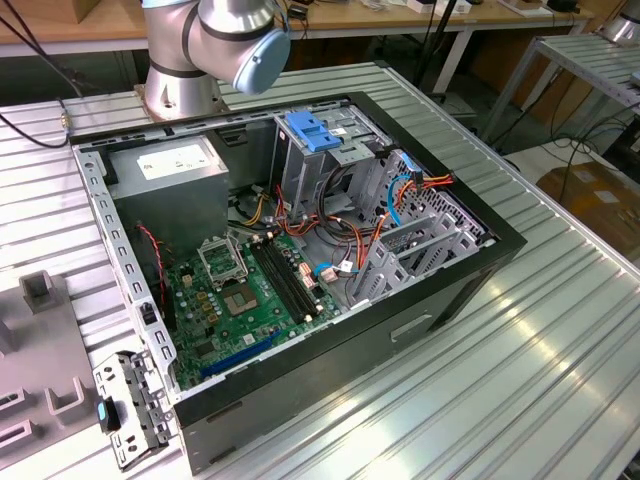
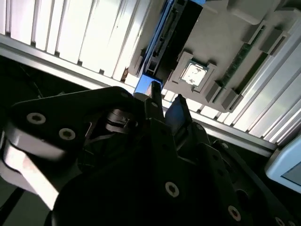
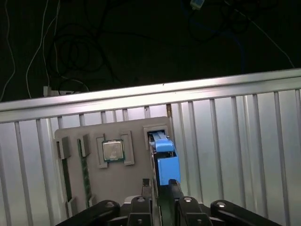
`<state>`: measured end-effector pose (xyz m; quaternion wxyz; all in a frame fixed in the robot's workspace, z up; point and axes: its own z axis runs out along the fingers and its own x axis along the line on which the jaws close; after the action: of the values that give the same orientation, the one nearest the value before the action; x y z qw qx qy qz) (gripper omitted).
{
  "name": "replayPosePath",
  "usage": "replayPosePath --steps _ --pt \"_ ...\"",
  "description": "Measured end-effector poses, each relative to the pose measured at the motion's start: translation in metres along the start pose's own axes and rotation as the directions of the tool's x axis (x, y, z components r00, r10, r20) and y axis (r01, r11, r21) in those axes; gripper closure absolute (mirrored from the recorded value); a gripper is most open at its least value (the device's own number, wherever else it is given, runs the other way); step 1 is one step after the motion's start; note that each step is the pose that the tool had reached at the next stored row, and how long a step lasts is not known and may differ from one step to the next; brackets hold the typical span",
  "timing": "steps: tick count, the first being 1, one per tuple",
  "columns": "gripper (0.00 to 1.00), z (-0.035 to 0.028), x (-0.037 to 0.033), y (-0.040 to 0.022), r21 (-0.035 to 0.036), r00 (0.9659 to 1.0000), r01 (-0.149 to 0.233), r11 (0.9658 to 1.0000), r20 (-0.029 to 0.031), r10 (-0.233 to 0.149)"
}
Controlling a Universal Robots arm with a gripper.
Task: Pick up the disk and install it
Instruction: 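Pick up the disk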
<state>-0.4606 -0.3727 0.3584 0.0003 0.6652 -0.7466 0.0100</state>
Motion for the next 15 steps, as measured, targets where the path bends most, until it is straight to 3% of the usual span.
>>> replayPosePath --steps 3,4,5,7,10,15 --pt "0.58 0.0036 0.0002 0.0021 0.0004 1.0 0.007 1.0 0.0019 -0.007" --pt "0.58 0.0046 0.0002 0.0022 0.0002 1.0 0.008 1.0 0.0036 -0.008" --pt "0.52 0.0084 0.0001 0.0025 0.0 0.9999 0.009 1.0 0.0062 -0.009" --pt "0.52 0.0127 0.0002 0.0033 -0.0005 0.9999 0.013 0.9999 0.01 -0.013" --pt "0.52 0.0141 0.0 0.0034 -0.0009 0.9998 0.013 0.9999 0.014 -0.013" --pt "0.52 0.0169 -0.0019 0.0042 -0.0012 0.9998 0.013 0.9999 0.0157 -0.013"
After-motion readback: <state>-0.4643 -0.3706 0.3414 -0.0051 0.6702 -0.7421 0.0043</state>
